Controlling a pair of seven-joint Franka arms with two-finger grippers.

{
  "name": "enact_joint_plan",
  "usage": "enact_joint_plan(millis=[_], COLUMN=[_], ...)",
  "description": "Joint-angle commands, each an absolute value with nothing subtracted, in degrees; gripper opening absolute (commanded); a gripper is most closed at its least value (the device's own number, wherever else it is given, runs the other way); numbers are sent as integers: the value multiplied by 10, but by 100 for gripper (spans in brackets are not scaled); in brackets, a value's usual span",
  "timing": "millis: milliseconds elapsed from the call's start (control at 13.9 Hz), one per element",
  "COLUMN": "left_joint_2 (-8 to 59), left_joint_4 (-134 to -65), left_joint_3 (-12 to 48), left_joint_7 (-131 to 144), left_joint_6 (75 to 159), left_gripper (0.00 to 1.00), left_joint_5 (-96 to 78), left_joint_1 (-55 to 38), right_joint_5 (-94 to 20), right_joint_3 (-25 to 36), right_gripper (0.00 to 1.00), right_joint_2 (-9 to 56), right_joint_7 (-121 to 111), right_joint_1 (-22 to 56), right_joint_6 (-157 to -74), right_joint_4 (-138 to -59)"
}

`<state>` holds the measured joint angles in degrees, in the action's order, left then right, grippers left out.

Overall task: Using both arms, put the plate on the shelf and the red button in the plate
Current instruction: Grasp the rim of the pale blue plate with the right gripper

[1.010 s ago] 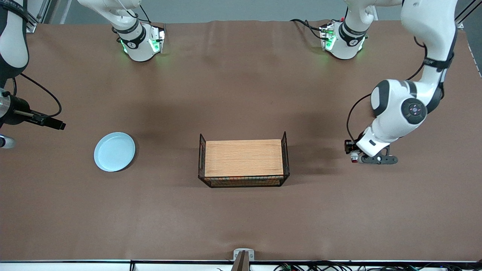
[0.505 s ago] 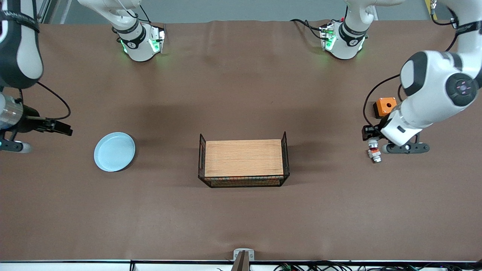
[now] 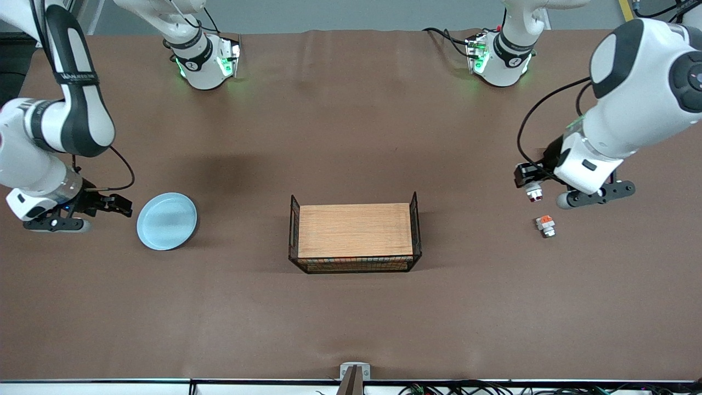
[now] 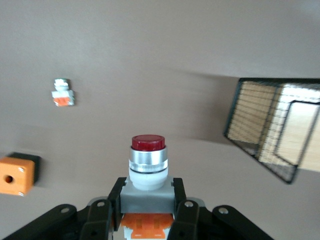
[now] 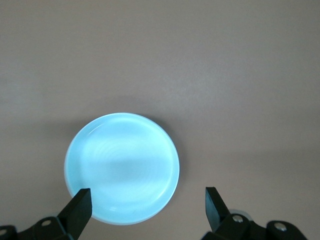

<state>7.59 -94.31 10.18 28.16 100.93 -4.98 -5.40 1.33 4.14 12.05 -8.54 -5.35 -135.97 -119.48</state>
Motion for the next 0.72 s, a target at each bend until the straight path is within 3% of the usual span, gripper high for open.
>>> enact_joint_plan(millis=[0, 289, 649], left_joint_2=[90, 95, 95], left_joint_4=[-912, -906, -906], left_joint_3=[118, 120, 120], left_joint_7=[334, 356, 356], left_joint_6=[995, 998, 999], left_gripper=[31, 31, 31], left_joint_5=[-59, -74, -75], left_joint_1=[-55, -57, -54], right_joint_5=[13, 13, 12], right_joint_3=[35, 33, -3], right_gripper=[100, 100, 100], right_joint_2=[150, 216, 254], right_joint_7=[-118, -151, -153], right_joint_1=[-76, -110, -146], right_joint_6=[-1447, -1518, -1533], right_joint_4=[-1234, -1239, -1239])
